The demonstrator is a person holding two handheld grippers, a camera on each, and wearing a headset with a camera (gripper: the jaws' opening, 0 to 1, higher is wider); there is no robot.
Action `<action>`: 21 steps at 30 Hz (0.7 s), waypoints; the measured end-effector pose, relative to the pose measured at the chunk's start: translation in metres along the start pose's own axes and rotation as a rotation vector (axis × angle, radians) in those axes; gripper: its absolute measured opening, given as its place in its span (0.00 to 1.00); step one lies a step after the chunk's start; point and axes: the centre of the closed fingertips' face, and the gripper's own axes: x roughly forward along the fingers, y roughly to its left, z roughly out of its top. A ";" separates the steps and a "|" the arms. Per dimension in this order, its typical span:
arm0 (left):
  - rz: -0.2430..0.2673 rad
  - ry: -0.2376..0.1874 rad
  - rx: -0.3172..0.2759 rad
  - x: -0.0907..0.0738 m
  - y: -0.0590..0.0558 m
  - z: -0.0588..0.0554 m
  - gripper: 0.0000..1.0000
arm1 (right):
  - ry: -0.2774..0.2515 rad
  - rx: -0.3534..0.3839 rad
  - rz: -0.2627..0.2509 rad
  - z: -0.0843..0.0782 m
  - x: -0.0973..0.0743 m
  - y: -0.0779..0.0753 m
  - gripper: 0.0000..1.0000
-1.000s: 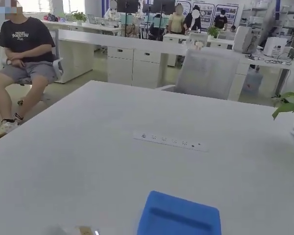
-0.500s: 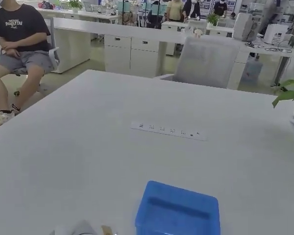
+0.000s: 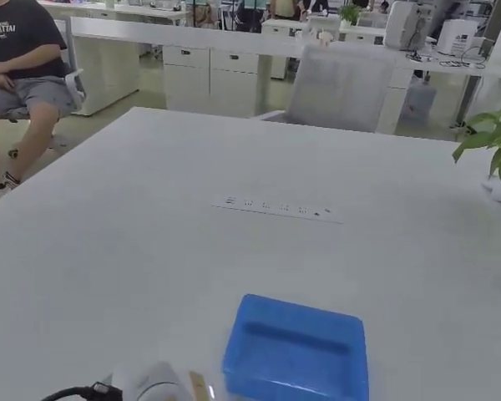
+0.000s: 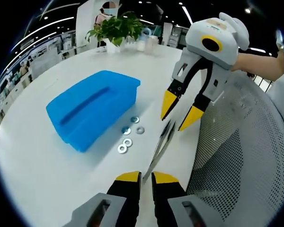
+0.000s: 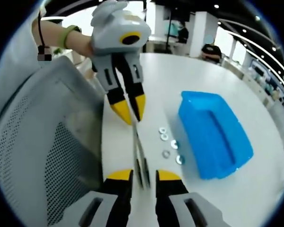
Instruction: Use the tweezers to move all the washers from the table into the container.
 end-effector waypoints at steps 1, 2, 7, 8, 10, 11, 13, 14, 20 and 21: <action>0.001 0.006 0.014 0.001 0.000 -0.001 0.06 | 0.005 -0.004 0.004 -0.001 0.001 0.000 0.15; 0.001 0.015 0.030 0.003 0.000 -0.001 0.06 | 0.012 -0.008 0.005 -0.003 0.003 0.000 0.15; 0.000 0.024 0.070 0.006 -0.002 -0.002 0.02 | 0.016 -0.013 0.011 -0.005 0.005 0.001 0.15; 0.000 0.021 0.105 0.007 -0.002 -0.002 0.00 | 0.018 -0.019 0.010 -0.006 0.006 0.001 0.14; 0.000 0.018 0.111 0.007 -0.002 -0.001 0.00 | 0.026 -0.027 0.008 -0.007 0.008 0.001 0.13; -0.006 0.020 0.120 0.007 -0.003 -0.001 0.00 | 0.022 -0.029 0.005 -0.007 0.008 0.000 0.14; -0.005 0.016 0.154 0.005 -0.003 -0.001 0.00 | 0.018 -0.020 0.005 -0.007 0.008 0.000 0.13; -0.005 0.015 0.161 0.004 -0.004 0.000 0.00 | 0.016 -0.017 0.003 -0.007 0.008 0.000 0.13; 0.000 -0.021 0.236 -0.014 -0.010 0.014 0.00 | 0.008 -0.014 -0.007 -0.006 0.008 -0.002 0.13; 0.001 -0.022 0.262 -0.016 -0.011 0.016 0.00 | 0.006 -0.013 -0.009 -0.005 0.008 -0.002 0.13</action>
